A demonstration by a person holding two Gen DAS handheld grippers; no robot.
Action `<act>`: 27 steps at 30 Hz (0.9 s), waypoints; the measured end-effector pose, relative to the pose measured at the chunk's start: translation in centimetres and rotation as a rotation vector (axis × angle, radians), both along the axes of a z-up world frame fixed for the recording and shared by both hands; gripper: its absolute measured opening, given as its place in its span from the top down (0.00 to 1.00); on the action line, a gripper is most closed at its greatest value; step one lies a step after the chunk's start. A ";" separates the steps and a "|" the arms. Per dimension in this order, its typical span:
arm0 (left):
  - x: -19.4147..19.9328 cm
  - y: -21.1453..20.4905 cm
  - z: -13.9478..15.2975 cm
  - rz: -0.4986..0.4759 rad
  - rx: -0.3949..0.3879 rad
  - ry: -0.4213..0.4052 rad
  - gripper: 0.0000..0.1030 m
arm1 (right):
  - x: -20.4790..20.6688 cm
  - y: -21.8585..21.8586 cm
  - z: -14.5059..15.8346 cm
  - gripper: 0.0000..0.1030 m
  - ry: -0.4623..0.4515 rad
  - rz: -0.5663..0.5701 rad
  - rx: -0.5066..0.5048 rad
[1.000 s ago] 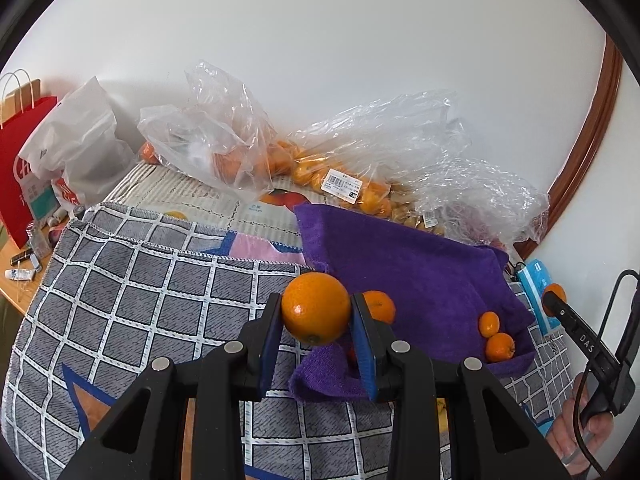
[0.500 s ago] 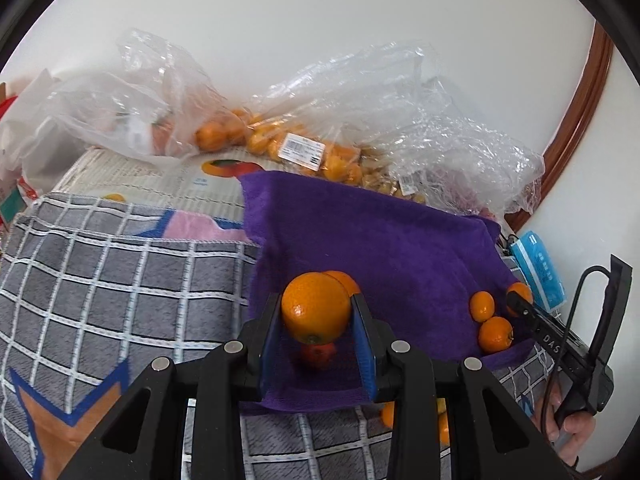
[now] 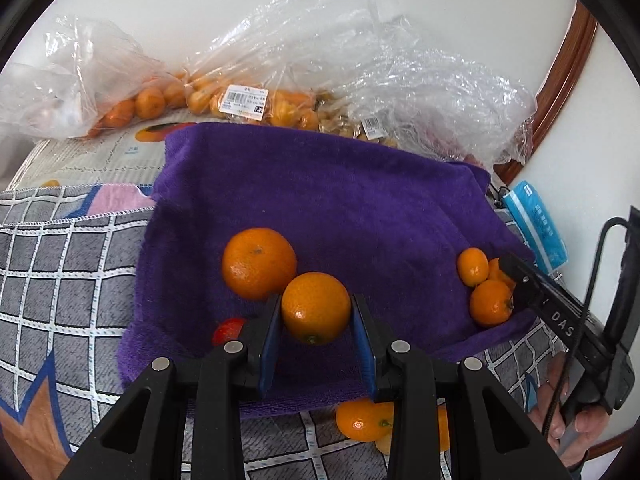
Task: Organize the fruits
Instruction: 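Lower the orange onto the towel and open the right gripper while the left gripper lowers its orange, then open the left gripper to release its orange onto the towel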
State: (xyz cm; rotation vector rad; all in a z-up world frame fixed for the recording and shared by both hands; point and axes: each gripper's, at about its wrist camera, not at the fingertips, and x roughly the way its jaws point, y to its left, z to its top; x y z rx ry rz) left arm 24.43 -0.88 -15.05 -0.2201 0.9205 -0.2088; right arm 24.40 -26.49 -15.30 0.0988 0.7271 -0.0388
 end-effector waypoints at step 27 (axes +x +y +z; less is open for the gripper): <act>-4.2 0.9 3.4 0.034 0.067 -0.049 0.54 | -5.6 0.8 3.5 0.30 0.023 -0.062 -0.049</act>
